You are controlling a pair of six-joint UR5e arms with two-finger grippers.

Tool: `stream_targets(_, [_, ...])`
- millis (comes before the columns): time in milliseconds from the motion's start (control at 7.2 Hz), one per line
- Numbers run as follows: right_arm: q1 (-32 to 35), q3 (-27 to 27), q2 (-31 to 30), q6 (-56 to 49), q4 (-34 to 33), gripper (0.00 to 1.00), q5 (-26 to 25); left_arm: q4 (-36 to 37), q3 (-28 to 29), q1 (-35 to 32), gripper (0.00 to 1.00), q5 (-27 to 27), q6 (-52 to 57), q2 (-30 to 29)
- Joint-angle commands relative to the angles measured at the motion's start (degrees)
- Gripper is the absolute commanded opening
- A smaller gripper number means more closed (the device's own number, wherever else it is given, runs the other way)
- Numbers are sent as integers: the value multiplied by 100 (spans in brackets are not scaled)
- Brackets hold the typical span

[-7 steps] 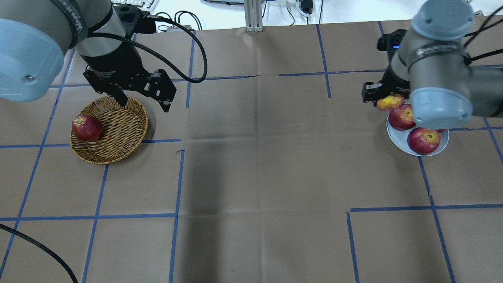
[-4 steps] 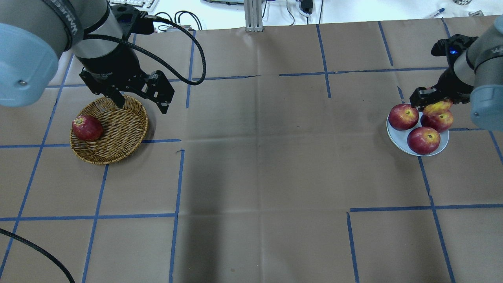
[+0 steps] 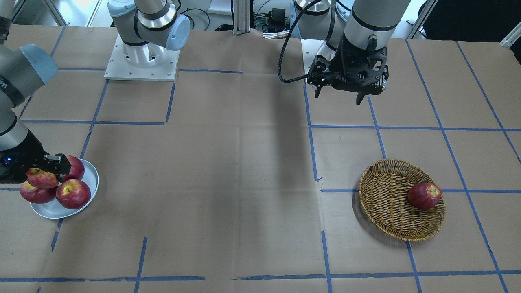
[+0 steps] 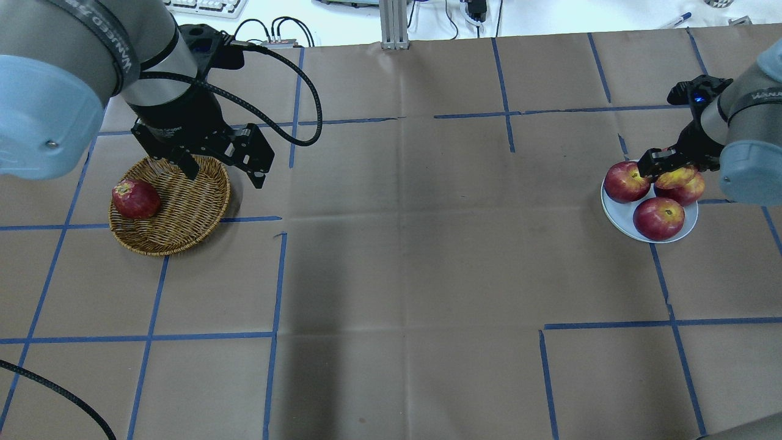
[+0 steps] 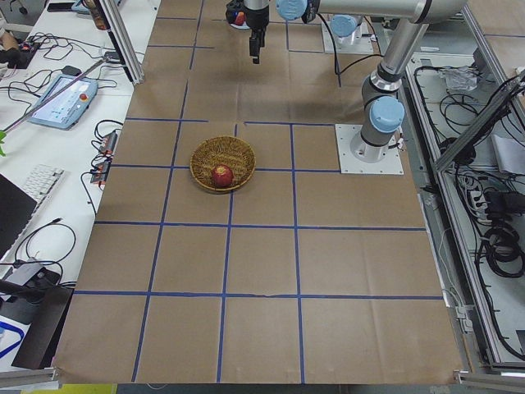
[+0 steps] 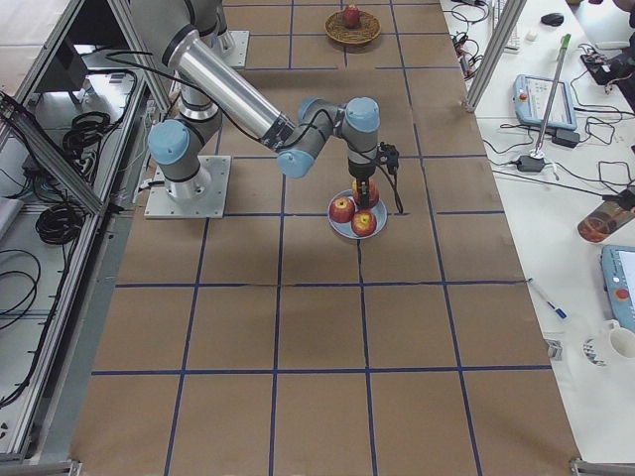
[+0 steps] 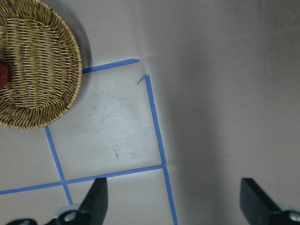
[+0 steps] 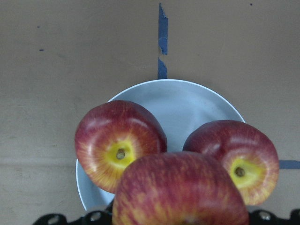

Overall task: Transfer apple from basket to plate
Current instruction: 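Lower the apple onto the plate beside the others and open the right gripper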

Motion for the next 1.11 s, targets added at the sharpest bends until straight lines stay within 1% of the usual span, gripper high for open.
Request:
stream_targets(0, [-2, 24, 68, -1, -226, 46, 0, 90, -7, 1, 99, 12, -6, 52])
stream_targets(278, [-2, 41, 120, -10, -218, 47, -26, 117, -7, 1, 99, 12, -7, 44])
stream_targets(556, [-11, 41, 156, -10, -200, 53, -70, 126, -7, 1, 99, 3, -15, 26])
stream_targets(694, [-11, 41, 165, -10, -191, 62, -79, 117, -7, 1, 99, 3, -15, 26])
stream_targets(833, [-11, 41, 165, -10, -191, 83, -79, 117, -7, 1, 99, 12, -7, 43])
stream_targets(972, [-11, 33, 156, 8, -174, 94, -70, 117, -7, 1, 99, 12, -7, 35])
